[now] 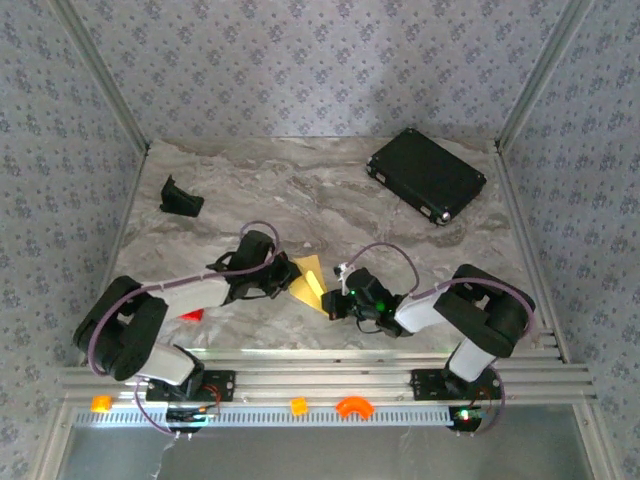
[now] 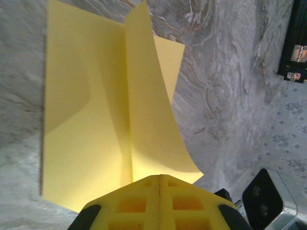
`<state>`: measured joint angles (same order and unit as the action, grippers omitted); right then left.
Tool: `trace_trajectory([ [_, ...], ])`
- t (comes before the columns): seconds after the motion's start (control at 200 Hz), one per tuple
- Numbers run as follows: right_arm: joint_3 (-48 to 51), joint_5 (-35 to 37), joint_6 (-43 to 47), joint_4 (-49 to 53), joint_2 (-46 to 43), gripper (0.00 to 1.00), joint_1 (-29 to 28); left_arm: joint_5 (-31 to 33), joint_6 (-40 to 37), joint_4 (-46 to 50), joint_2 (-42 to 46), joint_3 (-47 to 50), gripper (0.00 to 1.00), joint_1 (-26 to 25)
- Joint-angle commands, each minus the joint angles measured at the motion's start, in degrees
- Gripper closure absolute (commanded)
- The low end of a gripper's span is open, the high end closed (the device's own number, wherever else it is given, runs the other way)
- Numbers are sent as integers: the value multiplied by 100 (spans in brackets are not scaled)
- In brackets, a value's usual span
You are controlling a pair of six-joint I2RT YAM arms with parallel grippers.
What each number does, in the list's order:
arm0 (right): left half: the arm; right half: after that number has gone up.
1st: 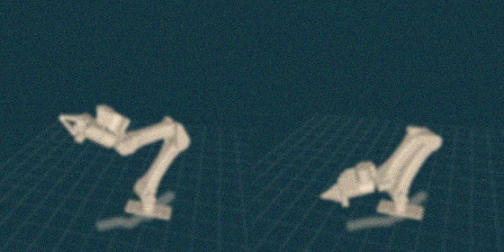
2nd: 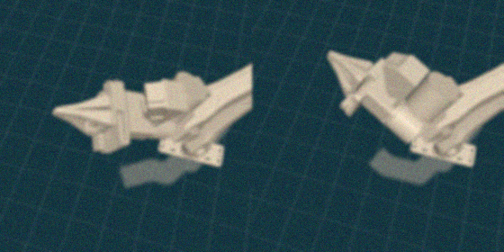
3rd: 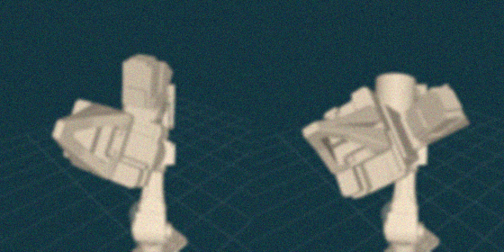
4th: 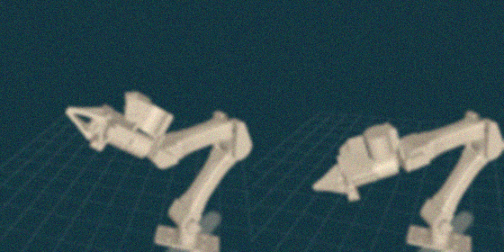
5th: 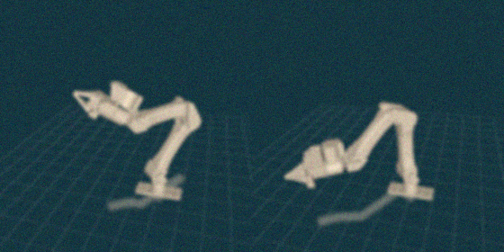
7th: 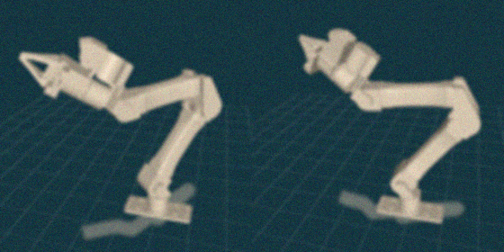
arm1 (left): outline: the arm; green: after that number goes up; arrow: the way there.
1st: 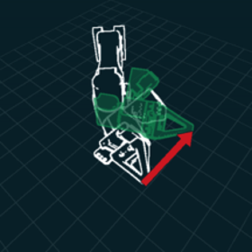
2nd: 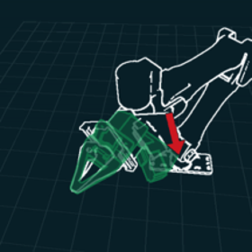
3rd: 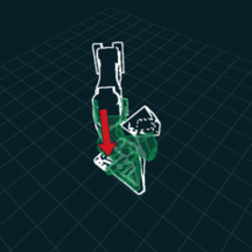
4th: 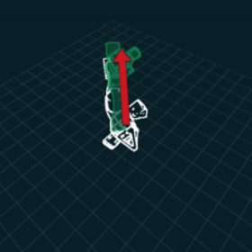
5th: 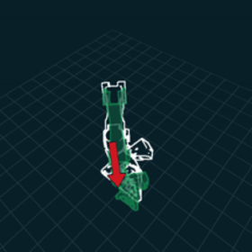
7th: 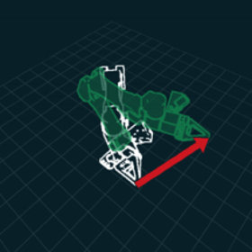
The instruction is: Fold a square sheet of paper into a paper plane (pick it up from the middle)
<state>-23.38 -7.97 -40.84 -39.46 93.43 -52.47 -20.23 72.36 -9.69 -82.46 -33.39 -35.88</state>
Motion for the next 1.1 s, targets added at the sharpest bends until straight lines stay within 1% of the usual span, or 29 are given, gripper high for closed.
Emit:
trace_trajectory([
  [0.0,193,-199,-276,444,173,99,-10,-183,191,-773,-252,9,100,-80],
  [0.155,167,-444,-478,460,179,95,131,-213,112,-723,-571,-246,100,-164],
  [0.24,120,-513,-479,525,156,91,149,-246,61,-650,-725,-346,100,-162],
  [0.415,-79,-591,-376,902,143,91,169,-254,11,-638,-856,-391,100,-177],
  [0.65,-141,-603,-410,1000,162,99,182,-205,-29,-515,-860,-382,100,-175],
  [0.755,-63,-633,-543,830,182,100,205,-235,-46,-544,-856,-397,100,-174],
  [0.865,121,-670,-713,387,208,100,226,-177,-42,-538,-726,-345,100,-177],
  [0.944,177,-672,-853,304,220,100,235,-149,-11,-546,-638,-305,100,-178],
  [1.094,314,-678,-1112,-99,322,100,255,-259,-54,-585,-662,-324,100,-185],
])
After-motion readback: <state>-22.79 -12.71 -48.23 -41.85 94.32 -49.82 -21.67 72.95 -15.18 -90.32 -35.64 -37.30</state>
